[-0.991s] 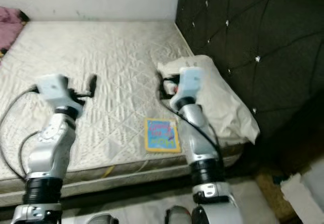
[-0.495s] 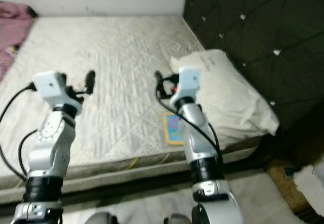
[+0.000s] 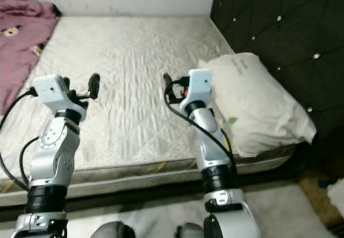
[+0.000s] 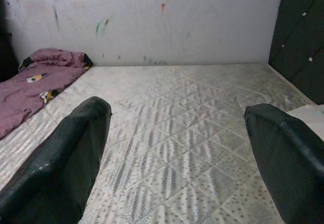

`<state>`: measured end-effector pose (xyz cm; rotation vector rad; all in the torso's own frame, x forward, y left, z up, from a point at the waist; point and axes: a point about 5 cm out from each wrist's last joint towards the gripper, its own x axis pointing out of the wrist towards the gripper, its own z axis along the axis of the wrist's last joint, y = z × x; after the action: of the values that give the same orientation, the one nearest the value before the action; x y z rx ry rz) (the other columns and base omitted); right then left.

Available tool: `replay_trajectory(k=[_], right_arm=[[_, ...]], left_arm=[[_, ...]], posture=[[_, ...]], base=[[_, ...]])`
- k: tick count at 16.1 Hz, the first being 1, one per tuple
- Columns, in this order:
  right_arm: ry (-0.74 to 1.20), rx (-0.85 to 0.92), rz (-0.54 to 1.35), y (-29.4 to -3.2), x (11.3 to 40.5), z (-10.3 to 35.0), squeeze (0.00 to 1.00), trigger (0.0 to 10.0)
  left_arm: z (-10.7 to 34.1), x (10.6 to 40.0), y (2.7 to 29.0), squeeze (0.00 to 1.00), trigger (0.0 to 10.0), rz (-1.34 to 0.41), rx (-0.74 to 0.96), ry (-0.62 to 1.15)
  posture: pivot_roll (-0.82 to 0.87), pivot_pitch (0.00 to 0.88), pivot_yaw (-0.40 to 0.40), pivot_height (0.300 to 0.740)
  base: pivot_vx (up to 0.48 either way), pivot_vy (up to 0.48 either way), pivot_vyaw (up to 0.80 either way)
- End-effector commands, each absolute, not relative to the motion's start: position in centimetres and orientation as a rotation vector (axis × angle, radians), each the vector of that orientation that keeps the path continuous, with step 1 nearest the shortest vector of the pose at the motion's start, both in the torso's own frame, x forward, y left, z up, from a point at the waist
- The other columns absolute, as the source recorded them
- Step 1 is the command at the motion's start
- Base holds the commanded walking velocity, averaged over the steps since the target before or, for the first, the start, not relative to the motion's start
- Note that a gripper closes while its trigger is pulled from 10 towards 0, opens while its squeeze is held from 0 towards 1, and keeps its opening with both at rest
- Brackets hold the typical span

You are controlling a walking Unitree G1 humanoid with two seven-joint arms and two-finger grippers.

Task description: Clean up the room

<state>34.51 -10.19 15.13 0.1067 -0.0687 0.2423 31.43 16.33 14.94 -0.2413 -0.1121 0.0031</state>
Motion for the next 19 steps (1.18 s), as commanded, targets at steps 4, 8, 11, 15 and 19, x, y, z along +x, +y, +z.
replay_trajectory(k=[4,8,11,15,19], right_arm=[[-0.059,0.102,0.214,-11.20,34.61,14.91,0.00,10.0],[-0.056,0.100,0.216,-11.19,34.64,14.83,0.00,10.0],[-0.056,0.099,0.216,-11.17,34.66,14.84,0.00,10.0],[-0.058,0.098,0.217,-11.13,34.70,14.86,0.00,10.0],[-0.059,0.096,0.219,-11.09,34.72,14.85,0.00,10.0]], left_arm=[[15.04,31.51,15.50,0.00,10.0,-0.028,-0.259,-0.110],[15.23,31.47,15.63,0.00,10.0,-0.013,-0.242,-0.129],[15.44,31.42,15.58,0.00,10.0,-0.021,-0.256,-0.144],[15.60,31.34,15.41,0.00,10.0,-0.049,-0.272,-0.156],[15.69,31.32,15.33,0.00,10.0,-0.065,-0.278,-0.164]], posture=[[-0.08,0.000,-0.021,0.740],[-0.08,0.000,-0.022,0.740],[-0.08,0.000,-0.023,0.740],[-0.09,0.000,-0.021,0.740],[-0.09,0.000,-0.020,0.740]], base=[[0.000,0.480,0.00],[0.000,0.240,0.00],[0.000,0.000,0.00],[0.000,0.000,0.00],[0.064,0.000,0.00]])
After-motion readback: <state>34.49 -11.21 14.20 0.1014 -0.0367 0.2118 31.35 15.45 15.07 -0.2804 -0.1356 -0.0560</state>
